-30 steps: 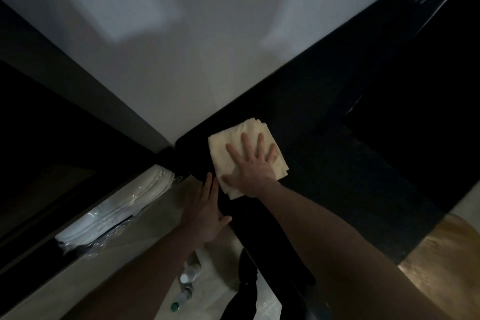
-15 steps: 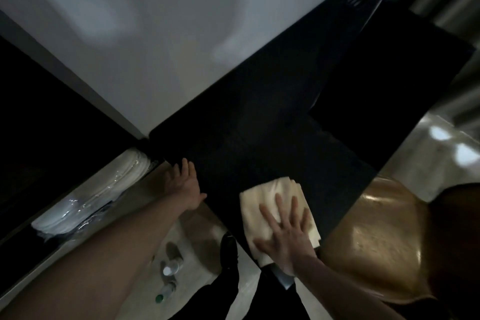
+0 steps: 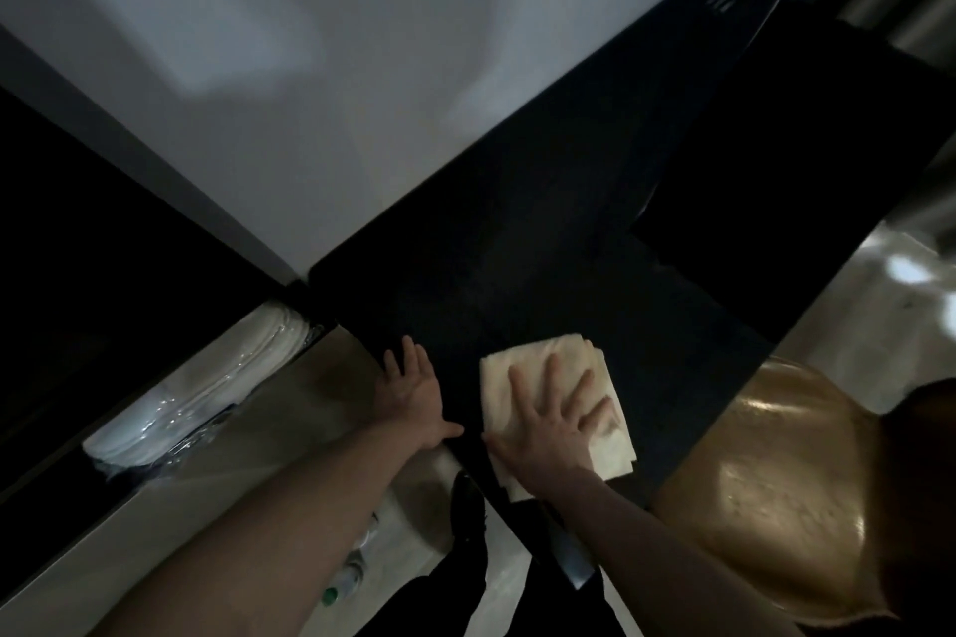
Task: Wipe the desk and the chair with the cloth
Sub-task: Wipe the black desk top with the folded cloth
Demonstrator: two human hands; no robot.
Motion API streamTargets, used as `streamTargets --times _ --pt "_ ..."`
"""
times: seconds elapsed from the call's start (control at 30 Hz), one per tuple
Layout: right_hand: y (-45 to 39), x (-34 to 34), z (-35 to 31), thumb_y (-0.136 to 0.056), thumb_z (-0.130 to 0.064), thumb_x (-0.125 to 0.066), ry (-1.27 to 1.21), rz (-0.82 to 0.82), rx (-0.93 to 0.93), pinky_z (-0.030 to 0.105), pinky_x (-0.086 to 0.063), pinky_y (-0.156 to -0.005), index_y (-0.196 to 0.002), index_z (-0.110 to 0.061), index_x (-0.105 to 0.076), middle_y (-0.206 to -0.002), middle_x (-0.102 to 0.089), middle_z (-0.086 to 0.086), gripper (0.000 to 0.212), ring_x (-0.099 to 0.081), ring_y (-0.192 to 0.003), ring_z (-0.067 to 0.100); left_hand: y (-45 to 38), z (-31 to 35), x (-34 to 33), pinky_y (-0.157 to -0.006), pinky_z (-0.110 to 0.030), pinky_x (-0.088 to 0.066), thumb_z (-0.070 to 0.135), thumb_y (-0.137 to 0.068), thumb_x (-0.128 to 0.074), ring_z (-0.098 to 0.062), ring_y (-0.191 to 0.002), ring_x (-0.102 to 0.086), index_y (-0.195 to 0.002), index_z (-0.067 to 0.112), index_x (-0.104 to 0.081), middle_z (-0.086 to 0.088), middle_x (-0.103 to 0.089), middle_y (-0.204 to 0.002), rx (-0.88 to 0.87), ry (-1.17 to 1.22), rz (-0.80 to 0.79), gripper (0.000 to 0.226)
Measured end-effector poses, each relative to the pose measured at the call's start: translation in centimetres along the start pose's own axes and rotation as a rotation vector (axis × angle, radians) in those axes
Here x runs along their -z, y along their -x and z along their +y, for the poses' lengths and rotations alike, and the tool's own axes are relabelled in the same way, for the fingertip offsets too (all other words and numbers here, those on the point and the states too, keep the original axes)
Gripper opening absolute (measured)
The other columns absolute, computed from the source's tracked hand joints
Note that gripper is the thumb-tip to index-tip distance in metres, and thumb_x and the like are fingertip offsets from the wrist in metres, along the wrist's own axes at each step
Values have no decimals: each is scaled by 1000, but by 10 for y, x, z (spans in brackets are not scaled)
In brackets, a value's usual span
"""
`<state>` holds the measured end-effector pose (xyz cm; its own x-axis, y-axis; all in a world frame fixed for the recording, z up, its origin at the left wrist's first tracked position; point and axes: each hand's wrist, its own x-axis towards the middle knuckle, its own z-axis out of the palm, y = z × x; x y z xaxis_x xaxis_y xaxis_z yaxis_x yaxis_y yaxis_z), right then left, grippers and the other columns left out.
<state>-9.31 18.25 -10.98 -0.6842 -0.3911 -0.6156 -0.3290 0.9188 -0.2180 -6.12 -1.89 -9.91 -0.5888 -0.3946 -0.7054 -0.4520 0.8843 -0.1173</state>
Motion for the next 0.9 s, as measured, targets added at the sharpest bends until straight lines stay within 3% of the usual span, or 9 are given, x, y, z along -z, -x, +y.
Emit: streamTargets --times 0.23,0.37,0.6,0.73,0.9 --pt "0 -8 4 -92 -87 -22 79 38 35 80 19 -111 -159 -44 29 -163 46 11 94 47 -142 52 -1 4 4 -124 -49 -32 72 -76 -78 -43 -160 4 -163 3 16 -15 23 -172 12 9 -30 146" --pt "32 -20 21 -97 -79 -23 50 25 70 76 22 -114 -158 -46 30 -162 49 5 87 49 -144 45 -2 3 4 -123 -50 -33 72 -76 -79 -42 -160 4 -163 4 17 -14 24 -172 12 12 -36 146" --pt "83 -58 52 -91 -76 -30 85 44 -10 75 18 -118 -163 -45 19 -168 39 7 93 41 -149 46 5 2 7 -122 -49 -34 72 -78 -77 -44 -159 5 -164 3 14 -16 23 -171 -17 9 -32 142" --pt "94 -68 57 -94 -80 -32 -21 31 -149 77 8 -119 -166 -43 10 -174 22 8 91 31 -154 47 8 3 11 -120 -49 -37 72 -78 -76 -44 -159 4 -164 3 13 -16 21 -172 -11 -1 -34 142" --pt "93 -63 54 -88 -87 -8 -188 9 -234 78 7 -119 -151 -45 41 -160 52 2 89 44 -145 48 9 4 13 -118 -47 -39 73 -78 -75 -45 -159 2 -163 2 13 -18 21 -172 -9 -34 -37 142"
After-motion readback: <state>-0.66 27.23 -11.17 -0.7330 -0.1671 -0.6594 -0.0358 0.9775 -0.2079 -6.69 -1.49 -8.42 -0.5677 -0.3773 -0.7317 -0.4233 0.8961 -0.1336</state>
